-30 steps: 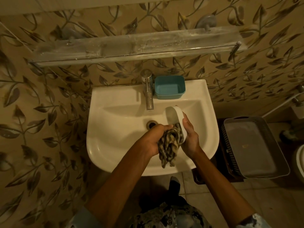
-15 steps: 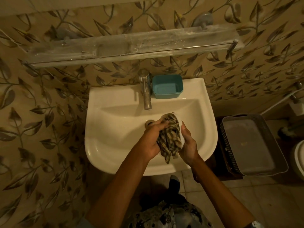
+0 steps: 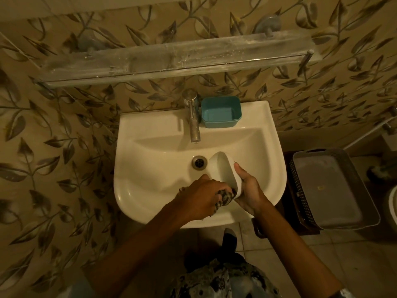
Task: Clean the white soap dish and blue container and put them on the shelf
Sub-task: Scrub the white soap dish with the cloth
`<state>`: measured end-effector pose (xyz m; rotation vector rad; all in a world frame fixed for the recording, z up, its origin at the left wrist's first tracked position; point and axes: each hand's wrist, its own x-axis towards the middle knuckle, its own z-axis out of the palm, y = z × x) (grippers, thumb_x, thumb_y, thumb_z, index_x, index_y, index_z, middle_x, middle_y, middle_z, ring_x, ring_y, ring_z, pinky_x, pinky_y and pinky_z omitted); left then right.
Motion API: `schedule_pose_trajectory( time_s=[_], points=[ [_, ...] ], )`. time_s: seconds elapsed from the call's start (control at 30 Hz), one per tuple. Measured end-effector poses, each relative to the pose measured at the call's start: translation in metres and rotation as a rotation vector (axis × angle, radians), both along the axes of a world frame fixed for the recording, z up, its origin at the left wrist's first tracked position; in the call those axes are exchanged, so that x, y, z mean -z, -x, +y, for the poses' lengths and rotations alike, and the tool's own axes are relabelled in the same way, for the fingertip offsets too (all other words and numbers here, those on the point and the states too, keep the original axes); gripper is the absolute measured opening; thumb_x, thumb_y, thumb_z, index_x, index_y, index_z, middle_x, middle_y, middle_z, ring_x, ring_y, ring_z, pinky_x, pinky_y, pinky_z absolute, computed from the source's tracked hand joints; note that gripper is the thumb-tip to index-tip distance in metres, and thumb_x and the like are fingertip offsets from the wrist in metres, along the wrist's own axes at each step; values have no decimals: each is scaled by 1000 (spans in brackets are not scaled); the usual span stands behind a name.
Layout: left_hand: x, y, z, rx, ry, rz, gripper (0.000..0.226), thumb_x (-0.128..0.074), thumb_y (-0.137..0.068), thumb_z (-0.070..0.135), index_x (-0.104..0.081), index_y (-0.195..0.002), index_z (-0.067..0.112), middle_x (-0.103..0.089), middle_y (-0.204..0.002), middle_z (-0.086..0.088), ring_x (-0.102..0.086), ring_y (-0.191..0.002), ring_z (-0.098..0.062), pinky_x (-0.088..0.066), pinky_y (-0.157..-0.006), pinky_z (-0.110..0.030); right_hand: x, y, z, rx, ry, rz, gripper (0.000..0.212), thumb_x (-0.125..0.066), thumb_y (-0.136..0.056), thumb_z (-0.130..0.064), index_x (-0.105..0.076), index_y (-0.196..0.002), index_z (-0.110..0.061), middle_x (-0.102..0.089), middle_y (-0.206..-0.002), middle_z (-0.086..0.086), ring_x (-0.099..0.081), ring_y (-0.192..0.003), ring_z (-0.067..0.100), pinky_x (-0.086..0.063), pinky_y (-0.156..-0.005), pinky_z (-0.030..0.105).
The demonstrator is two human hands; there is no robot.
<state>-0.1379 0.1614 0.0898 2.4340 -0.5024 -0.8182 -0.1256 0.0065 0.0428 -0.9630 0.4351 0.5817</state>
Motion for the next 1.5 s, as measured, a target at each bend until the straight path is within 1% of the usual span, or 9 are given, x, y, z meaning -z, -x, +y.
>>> schedule_pose_trajectory(
  time_s=[0.2, 0.37, 0.47, 0.6, 0.73, 0.93, 1.2, 1.33, 1.5],
  points=[
    [4, -3, 8, 352, -250, -449, 50, -55, -82, 0, -57, -126, 24, -58, -127, 2, -43, -118, -23, -34, -91, -37, 3, 4, 3, -119, 27, 66, 45, -37, -99, -43, -61, -118, -10, -72, -97, 14, -69, -83, 22, -57, -68, 30],
    [9, -18, 22, 294, -301, -641, 44, -57, -68, -3, -71, -101, 22, -71, -103, 0, -57, -98, -27, -44, -80, -41, 6, 11, -3, -156, 42, 79, 41, -40, -98, -43, -64, -114, -13, -73, -94, 11, -69, -78, 21, -54, -71, 34],
    [11, -5, 8, 137, -325, -471, 47, -49, -79, -3, -60, -117, 21, -62, -121, 0, -46, -113, -26, -35, -90, -38, 4, 10, -4, -178, 99, 63, 43, -41, -98, -43, -63, -119, -13, -73, -95, 10, -68, -78, 21, -54, -68, 31],
    [1, 10, -11, -128, -295, -208, 43, -52, -87, 0, -52, -125, 22, -53, -121, -6, -46, -111, -26, -39, -92, -35, 10, 13, -1, -161, 158, 42, 43, -39, -99, -40, -61, -123, -12, -71, -103, 13, -67, -87, 24, -53, -76, 33],
    [-3, 28, -28, -202, -113, -26, 30, -59, -84, 7, -60, -109, 23, -55, -106, -5, -56, -93, -24, -52, -82, -37, 10, 12, -3, -61, 115, 7, 30, -42, -99, -33, -64, -109, -16, -71, -92, 9, -68, -79, 19, -54, -74, 33],
    [-5, 22, -31, -480, 176, 271, 25, -51, -90, 16, -67, -108, 22, -67, -109, 2, -62, -98, -13, -49, -80, -24, 8, 20, 0, 63, 22, -61, 28, -35, -102, -22, -63, -101, -19, -76, -77, -3, -71, -71, 10, -57, -62, 23],
    [6, -8, -23, -1124, 687, 979, 28, -58, -88, 17, -66, -109, 0, -68, -109, -18, -64, -105, -30, -49, -96, -39, 9, 16, 3, 99, 155, -264, 52, -57, -85, -46, -55, -130, -19, -60, -130, 12, -52, -125, 30, -42, -106, 42],
    [7, -26, -17, -1267, 886, 1019, 33, -46, -91, 20, -65, -108, -2, -63, -115, -21, -58, -109, -33, -43, -101, -43, 4, 13, 2, 16, 217, -315, 54, -57, -84, -50, -52, -130, -21, -64, -126, 1, -55, -122, 20, -45, -102, 31],
    [4, -32, -17, -1305, 1097, 980, 40, -48, -91, 26, -61, -122, 4, -61, -123, -18, -57, -115, -31, -45, -98, -42, 1, 18, 6, -5, 315, -338, 52, -45, -92, -41, -45, -137, -14, -56, -134, 11, -50, -128, 25, -37, -109, 42]
  ],
)
